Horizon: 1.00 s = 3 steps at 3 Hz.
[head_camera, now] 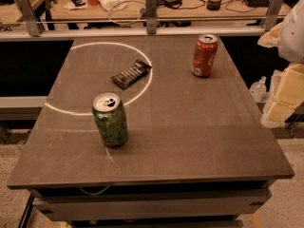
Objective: Pick coke can
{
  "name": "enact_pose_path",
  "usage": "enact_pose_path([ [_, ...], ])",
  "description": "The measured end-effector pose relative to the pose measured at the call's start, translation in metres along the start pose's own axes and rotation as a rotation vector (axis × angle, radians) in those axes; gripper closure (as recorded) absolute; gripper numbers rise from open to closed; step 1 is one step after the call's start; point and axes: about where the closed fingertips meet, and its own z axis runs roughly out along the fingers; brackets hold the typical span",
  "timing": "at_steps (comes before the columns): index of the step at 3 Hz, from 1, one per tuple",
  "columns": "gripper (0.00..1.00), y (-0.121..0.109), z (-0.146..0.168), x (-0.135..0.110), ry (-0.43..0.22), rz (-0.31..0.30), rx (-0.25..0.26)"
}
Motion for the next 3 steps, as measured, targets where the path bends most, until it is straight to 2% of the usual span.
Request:
enact_pose_path([
  [1, 0.0, 0.0, 0.0, 0.0, 0.0, 0.0, 0.0],
  [2, 0.0, -0.011, -0.001, 0.009, -0.094, 0.111, 0.04],
  [3, 0.0, -0.023, 0.001, 0.04, -0.265, 0.33, 0.107],
])
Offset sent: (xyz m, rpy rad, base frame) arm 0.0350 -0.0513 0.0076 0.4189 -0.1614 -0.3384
